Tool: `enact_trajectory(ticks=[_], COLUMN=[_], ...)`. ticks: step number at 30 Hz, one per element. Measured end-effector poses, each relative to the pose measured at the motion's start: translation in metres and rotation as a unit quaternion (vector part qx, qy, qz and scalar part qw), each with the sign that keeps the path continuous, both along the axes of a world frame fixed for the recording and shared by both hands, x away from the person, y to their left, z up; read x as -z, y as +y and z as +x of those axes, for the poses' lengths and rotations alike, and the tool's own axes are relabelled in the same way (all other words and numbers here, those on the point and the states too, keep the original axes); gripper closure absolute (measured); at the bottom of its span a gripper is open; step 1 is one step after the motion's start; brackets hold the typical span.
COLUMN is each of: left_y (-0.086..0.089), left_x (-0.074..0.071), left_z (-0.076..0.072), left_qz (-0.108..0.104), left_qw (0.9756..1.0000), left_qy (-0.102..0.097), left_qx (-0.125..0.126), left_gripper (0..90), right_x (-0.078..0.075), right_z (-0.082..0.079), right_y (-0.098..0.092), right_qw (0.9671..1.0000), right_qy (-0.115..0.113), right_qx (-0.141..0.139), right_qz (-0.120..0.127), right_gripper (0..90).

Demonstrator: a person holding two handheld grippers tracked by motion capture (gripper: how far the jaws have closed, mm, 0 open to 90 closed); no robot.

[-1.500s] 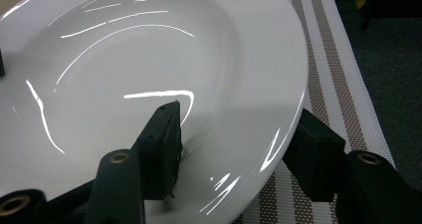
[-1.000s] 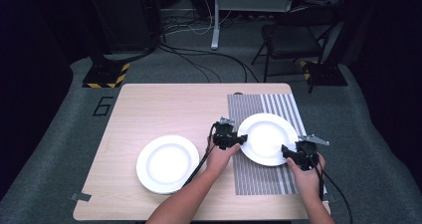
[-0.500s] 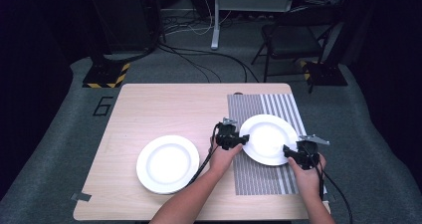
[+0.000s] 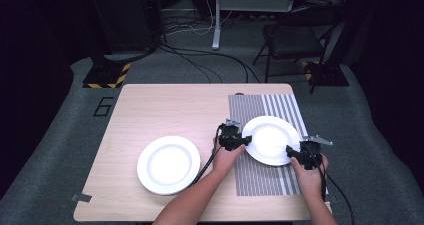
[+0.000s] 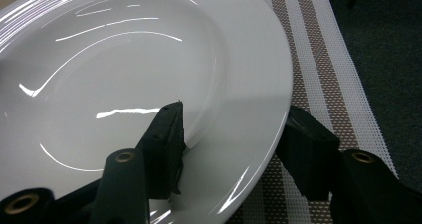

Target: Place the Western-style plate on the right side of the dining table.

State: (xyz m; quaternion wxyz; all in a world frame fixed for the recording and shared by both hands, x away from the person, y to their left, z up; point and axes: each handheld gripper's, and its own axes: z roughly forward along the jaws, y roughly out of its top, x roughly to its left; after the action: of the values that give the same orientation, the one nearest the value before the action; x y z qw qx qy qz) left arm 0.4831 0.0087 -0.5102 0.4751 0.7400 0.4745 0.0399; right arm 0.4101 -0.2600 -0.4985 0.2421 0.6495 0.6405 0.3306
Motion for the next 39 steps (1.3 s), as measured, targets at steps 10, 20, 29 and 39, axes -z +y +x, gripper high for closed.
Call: enact_trajectory(ticks=[10,20,29,39], left_y=[-0.0030,-0.0037,-0.0037,-0.0022], left_x=[0.0068,0.0094,0.0094,0.0099], left_z=[0.0034,0.0043,0.0041,0.0050], left_qz=[0.000,-0.004,0.001,-0.014], left_qw=[1.0000,1.0000,0.9999,0.9999], left_qy=[0.003,0.000,-0.009,-0.001], left_qx=[-0.002,-0.003,0.004,0.001], left_gripper=[56.8,56.9,57.3,56.7], right_x=[0.0019,0.0046,0.0077,0.0098], right_z=[0.0015,0.0035,0.0040,0.0024], right_y=[-0.0016,-0.0013,-0.0023,-0.0047], right_qw=[1.0000,1.0000,1.0000,0.9998], right_qy=[-0.001,-0.002,0.001,-0.002], right_qx=[0.003,0.005,0.005,0.013], right_qz=[-0.004,-0.005,-0.004,0.015], right_gripper=[46.0,45.9,45.9,47.2])
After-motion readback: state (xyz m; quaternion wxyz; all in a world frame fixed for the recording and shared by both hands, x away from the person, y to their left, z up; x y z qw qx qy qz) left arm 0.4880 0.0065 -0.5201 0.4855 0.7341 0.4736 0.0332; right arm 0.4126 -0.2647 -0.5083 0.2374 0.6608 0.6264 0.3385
